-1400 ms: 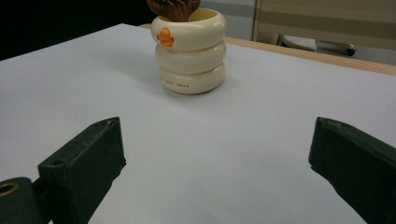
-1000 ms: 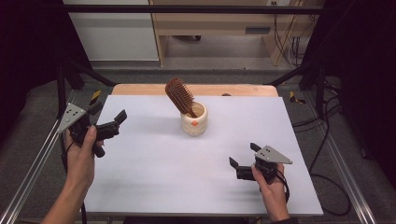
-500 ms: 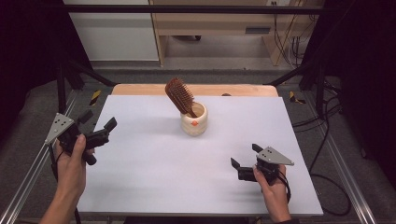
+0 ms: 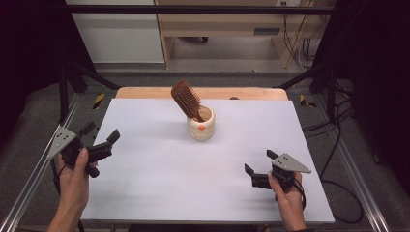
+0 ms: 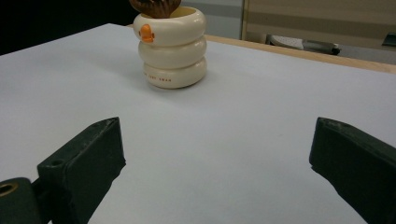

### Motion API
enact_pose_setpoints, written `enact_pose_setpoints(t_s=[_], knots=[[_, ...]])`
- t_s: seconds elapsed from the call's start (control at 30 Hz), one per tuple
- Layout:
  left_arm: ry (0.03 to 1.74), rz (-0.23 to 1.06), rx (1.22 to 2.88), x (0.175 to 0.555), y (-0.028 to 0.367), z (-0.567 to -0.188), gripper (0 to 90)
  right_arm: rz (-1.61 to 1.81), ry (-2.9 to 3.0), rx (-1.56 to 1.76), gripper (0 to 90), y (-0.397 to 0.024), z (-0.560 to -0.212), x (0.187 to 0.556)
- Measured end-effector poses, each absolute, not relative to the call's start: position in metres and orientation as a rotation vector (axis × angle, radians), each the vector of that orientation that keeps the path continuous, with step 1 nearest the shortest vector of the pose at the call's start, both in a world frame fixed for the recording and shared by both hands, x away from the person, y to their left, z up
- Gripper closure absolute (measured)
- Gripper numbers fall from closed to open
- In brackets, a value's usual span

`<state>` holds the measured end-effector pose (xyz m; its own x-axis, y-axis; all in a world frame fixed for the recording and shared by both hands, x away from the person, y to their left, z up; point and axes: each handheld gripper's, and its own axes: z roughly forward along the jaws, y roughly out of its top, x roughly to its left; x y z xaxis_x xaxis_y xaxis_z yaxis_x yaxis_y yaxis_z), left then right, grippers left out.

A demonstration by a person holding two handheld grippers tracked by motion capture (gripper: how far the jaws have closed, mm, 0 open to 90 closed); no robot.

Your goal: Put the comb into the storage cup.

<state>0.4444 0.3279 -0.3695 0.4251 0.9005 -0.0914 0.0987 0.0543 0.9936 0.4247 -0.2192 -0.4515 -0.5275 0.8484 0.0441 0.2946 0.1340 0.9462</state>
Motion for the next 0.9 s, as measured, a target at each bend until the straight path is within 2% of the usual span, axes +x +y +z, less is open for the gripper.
enact_pose_setpoints(t_s=[0.9], knots=[[0.956,0.795,1.411,0.425,0.334,-0.389,2.8,1.423,1.866,1.027,3.3,-0.233,-0.451,0.422]])
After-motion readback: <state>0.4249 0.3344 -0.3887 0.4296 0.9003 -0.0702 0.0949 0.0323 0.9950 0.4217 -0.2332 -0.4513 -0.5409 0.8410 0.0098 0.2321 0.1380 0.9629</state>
